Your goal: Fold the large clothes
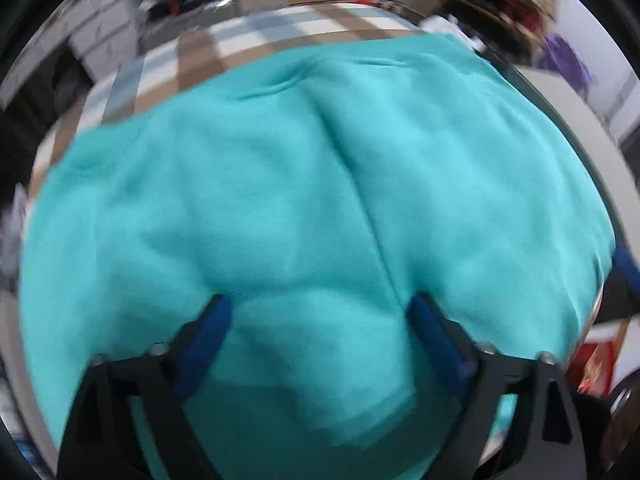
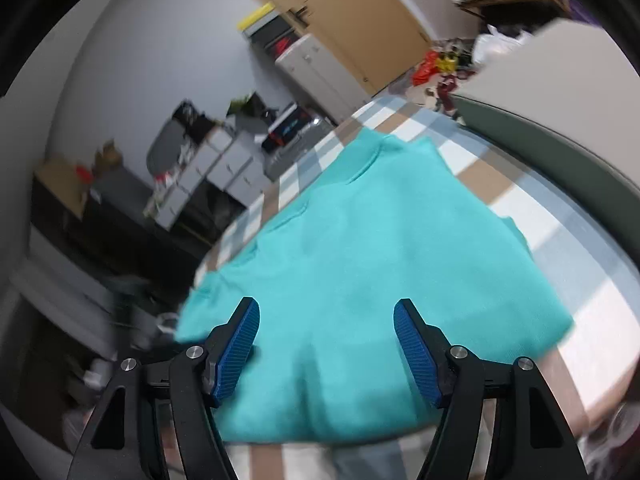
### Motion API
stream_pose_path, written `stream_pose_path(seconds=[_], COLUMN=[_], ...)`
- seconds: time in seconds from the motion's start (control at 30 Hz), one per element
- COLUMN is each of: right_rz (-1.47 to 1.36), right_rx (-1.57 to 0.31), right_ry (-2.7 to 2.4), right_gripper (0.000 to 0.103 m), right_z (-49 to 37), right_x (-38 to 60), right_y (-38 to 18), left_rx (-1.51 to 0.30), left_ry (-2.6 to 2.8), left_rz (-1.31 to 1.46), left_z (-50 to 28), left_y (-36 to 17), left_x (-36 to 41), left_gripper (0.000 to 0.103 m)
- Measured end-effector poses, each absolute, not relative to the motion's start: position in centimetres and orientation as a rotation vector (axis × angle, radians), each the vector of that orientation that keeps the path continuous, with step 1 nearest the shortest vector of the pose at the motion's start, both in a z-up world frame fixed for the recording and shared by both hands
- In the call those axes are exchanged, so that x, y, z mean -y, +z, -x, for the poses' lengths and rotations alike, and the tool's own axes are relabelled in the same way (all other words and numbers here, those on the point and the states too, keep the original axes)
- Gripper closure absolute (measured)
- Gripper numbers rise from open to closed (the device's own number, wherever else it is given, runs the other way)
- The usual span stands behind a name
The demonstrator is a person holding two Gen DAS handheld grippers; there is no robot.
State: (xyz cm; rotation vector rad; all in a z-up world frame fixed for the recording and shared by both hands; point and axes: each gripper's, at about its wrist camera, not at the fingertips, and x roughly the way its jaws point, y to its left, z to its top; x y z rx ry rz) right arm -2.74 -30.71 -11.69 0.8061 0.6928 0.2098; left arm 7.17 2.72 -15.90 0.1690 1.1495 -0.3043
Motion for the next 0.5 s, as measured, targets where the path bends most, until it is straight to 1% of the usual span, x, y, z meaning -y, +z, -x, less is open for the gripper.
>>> stream_pose_path(seconds=[0.07,0.13,0.17,0.27,0.3,0.37,0.4,0.5], right_rz=[-0.914,-0.988,-1.022,-1.1,-1.108,-1.14,-1.148,-1.144], right_rx=[-0.689,-0.734,-0.766,-0.814,-0.825,-0.844,-0.868,-0.958], right_ry=[0.248,0.249,0.235,0.233,0.219,0.238,0.244,0.222], right_gripper=[0.03,0.021,0.021,0.021,0.021,0.021,0.021,0.021], right_z=[4.2,5.3,5.8,6.5,6.4,5.4,4.7,2.3], right_x=[32.1,33.0,33.6,35.5,35.8,36.2,36.1,35.6], right_y=[-12.1,-13.0,-13.6,-15.3,-15.7,-16.6,-17.0,-18.0], left_rx=[-1.16,-1.169,-1.156,-1.104,-1.094,-1.132,-1.15,-1.133], left_ry=[-0.289,-0.262,-0.252,-0.352,-0.373,-0.375,-0.355,-0.356], left_rz=[-0.207,-0.232,-0.222,-0.191,-0.214,-0.334,-0.354,-0.234], left_z=[-7.0,-6.7,-6.3,-4.9,-4.5,-4.4,-4.7,-5.5], left_y=[-15.4,-14.5,-13.7,-11.9,-12.0,-14.1,-15.3,-16.3], left_x=[-2.2,-1.7,-1.4,0.0,0.7,2.8,3.1,2.0], left_gripper=[0.01,0.011,0.012,0.012,0.012,0.012,0.009,0.004])
